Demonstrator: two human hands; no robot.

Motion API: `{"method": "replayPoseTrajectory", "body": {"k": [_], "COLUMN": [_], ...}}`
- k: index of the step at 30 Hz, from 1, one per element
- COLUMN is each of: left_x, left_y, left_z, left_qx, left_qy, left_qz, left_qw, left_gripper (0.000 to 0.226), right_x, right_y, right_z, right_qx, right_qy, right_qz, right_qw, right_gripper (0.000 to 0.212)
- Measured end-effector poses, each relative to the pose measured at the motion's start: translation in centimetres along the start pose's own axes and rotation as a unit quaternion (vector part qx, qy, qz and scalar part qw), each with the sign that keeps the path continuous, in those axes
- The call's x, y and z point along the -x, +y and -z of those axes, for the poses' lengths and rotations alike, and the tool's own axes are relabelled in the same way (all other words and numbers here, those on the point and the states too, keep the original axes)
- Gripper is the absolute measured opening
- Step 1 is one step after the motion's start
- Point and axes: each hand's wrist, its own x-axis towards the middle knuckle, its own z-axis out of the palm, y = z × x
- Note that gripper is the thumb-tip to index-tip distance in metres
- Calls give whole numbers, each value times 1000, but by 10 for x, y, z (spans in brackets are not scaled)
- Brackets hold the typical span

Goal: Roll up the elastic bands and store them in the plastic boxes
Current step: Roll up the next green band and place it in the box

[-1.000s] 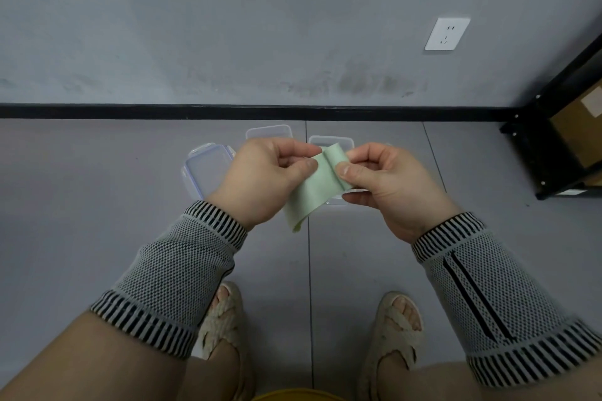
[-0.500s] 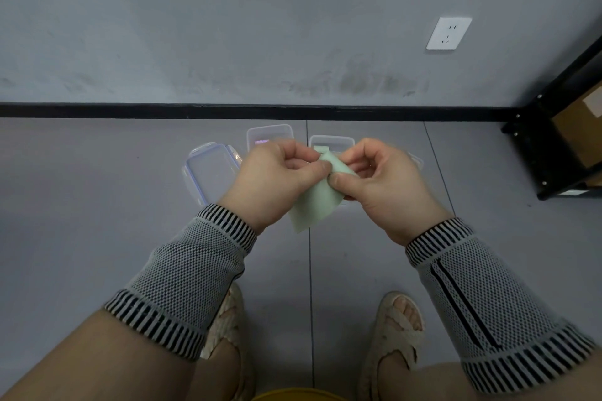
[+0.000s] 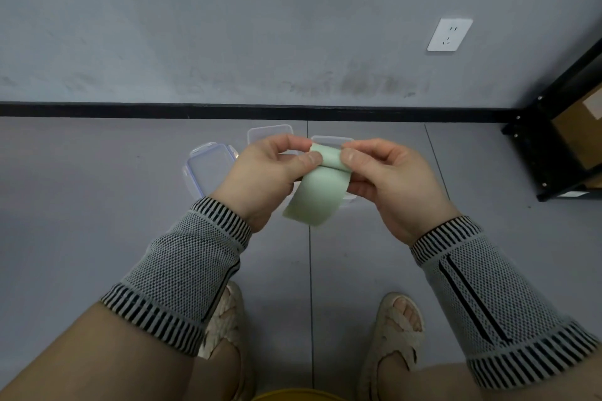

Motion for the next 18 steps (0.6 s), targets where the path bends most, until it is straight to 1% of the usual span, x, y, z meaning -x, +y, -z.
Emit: {"method": "replayPoseTrajectory", "body": {"k": [2,5,12,15,18], "left_x": [1,3,5,3,1], "left_y": [2,4,7,6,4], "left_z": [1,2,-1,1,4], "left_qx": [10,29,69,63,45], "left_qy": [-4,-12,-35,-26,-25], "left_qz": [0,-1,5,33,45], "left_qw": [1000,999,997,997,998], "left_gripper": [7,9,17,16,16], "right_x": [0,0,1,3,3], "right_y": [1,1,-3,-4,-5], "right_z": [0,-1,0,1,1], "right_qx": [23,39,13,12,14], "right_qy": [5,0,-1,-12,-20], "right_qz": [-2,-3,25,39,50], "right_qw": [1000,999,1000,999,998], "right_gripper": [18,21,19,14,16]}}
